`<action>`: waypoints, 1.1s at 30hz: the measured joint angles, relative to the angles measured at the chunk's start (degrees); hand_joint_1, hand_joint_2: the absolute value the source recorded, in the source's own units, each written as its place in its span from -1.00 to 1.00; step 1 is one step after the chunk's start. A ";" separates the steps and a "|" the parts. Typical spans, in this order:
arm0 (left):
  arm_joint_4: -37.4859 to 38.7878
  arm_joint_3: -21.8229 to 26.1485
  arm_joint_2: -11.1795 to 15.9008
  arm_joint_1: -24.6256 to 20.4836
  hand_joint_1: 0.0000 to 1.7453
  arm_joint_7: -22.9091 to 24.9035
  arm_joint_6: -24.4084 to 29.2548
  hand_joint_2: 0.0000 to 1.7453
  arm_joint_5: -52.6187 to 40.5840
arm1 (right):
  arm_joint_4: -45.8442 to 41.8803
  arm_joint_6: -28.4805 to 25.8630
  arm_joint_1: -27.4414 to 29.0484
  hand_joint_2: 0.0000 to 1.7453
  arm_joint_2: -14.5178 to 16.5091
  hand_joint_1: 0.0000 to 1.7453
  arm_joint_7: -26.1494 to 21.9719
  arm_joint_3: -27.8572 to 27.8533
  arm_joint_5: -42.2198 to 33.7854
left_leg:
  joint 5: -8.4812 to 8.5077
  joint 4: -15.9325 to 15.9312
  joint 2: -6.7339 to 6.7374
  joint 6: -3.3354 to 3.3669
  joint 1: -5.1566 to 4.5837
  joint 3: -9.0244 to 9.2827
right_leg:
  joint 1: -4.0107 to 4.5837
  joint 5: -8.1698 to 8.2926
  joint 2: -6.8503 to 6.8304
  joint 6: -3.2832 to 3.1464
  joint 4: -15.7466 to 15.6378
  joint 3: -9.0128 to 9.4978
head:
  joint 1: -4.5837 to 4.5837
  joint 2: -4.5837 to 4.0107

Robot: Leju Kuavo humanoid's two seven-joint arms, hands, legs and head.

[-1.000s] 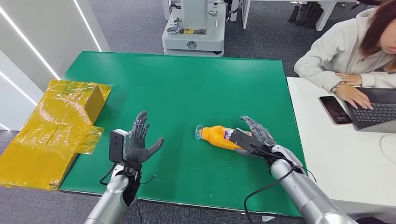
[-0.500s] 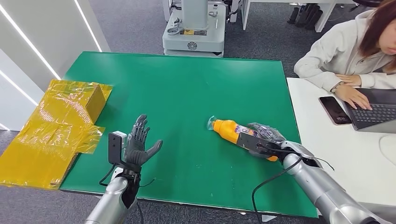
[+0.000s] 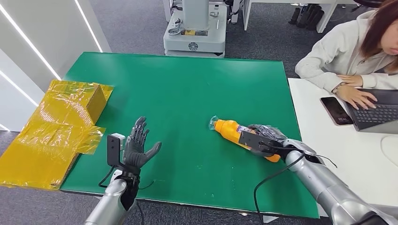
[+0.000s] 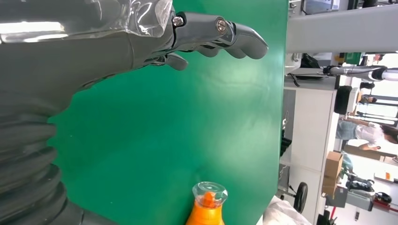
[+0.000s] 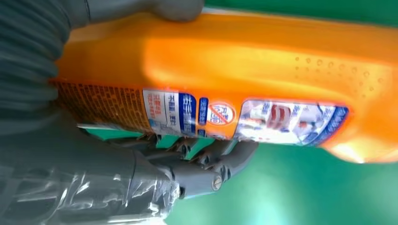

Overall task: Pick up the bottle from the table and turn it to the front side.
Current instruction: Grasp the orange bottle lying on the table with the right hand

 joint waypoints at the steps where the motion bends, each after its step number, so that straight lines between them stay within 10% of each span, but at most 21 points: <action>1: 0.03 0.01 0.04 0.11 -1.00 -0.05 0.01 1.00 0.04 | 0.09 -0.34 0.20 1.00 0.03 1.00 -1.28 -0.23 -1.94 | 0.00 0.00 0.00 0.00 0.01 0.00 | 0.01 0.00 0.00 0.00 0.00 0.00 | 0.00 0.00; 13: -0.92 0.11 1.05 1.76 -1.00 0.07 1.14 1.00 -2.01 | -7.85 -10.49 14.66 1.00 4.83 1.00 -18.29 -10.17 -26.50 | -0.01 -0.03 0.04 0.00 0.10 -0.03 | 0.09 0.00 0.02 0.00 0.00 -0.06 | 0.00 0.01; 22: -1.40 -0.02 1.13 -2.47 -1.00 5.39 -3.25 1.00 -3.96 | -18.70 -17.37 24.26 1.00 8.42 1.00 -18.36 -13.42 -27.25 | 0.09 -0.03 0.02 -0.07 0.04 -0.31 | 0.08 0.04 0.01 -0.03 0.05 -0.32 | 0.01 0.01; 33: 4.66 -7.03 0.64 -16.51 -1.00 13.79 -14.52 1.00 -2.04 | -18.72 -20.54 22.18 1.00 12.07 1.00 -18.38 -12.34 -17.86 | 0.32 0.09 0.02 0.01 0.03 -0.93 | 0.08 0.29 0.00 -0.02 0.13 -0.92 | 0.00 0.01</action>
